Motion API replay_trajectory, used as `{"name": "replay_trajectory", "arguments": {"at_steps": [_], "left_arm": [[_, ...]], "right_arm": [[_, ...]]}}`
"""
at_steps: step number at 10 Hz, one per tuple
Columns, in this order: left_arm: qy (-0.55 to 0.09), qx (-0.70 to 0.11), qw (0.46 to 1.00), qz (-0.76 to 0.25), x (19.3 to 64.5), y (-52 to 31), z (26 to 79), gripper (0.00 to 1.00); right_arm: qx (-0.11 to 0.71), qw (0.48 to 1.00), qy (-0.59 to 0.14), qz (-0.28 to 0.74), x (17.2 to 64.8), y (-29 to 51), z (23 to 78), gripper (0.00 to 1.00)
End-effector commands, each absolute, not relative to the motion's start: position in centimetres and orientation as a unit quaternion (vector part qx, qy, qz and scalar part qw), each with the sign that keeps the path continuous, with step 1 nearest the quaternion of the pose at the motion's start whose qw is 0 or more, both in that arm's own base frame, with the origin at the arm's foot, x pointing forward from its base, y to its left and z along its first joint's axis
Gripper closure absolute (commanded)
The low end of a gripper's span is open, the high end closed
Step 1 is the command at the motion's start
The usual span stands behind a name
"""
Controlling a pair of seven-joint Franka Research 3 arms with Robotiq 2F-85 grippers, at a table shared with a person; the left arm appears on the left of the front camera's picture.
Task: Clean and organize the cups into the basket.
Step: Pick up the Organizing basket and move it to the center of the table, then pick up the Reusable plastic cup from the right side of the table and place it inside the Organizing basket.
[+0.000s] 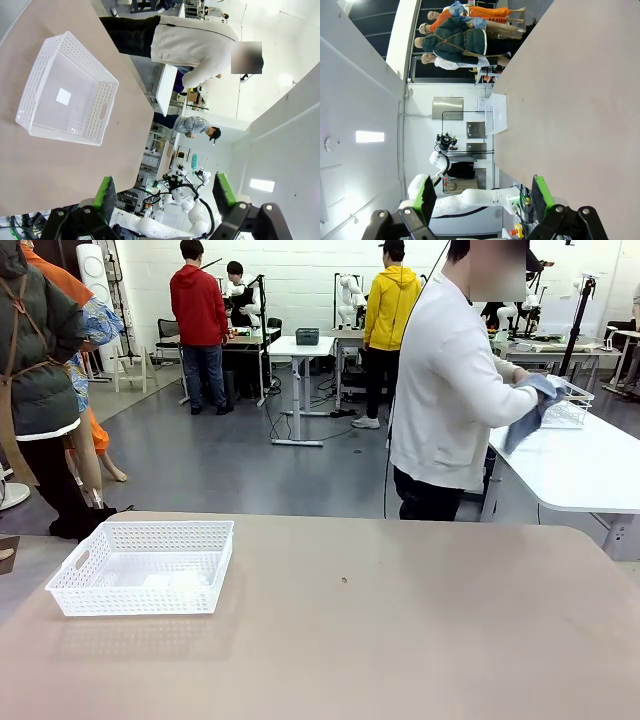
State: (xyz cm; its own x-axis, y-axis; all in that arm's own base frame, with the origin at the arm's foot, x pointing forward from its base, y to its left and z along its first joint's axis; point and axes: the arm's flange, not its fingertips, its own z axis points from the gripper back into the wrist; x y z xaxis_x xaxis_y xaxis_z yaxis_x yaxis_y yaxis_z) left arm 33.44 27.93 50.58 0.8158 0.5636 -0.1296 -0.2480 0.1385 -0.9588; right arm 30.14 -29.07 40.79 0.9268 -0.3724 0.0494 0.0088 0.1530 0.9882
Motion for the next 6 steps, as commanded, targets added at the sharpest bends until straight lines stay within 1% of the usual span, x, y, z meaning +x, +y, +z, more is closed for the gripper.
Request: {"name": "replay_trajectory", "arguments": {"at_steps": [1,6], "left_arm": [[-0.133,-0.6,0.739,0.276,33.66,28.08,50.88,0.0],[-0.133,-0.6,0.739,0.276,33.66,28.08,50.88,0.0]], "right_arm": [[0.635,0.748,-0.143,-0.131,30.22,-29.21,40.8,0.0],[0.635,0.748,-0.143,-0.131,30.22,-29.21,40.8,0.0]]}}
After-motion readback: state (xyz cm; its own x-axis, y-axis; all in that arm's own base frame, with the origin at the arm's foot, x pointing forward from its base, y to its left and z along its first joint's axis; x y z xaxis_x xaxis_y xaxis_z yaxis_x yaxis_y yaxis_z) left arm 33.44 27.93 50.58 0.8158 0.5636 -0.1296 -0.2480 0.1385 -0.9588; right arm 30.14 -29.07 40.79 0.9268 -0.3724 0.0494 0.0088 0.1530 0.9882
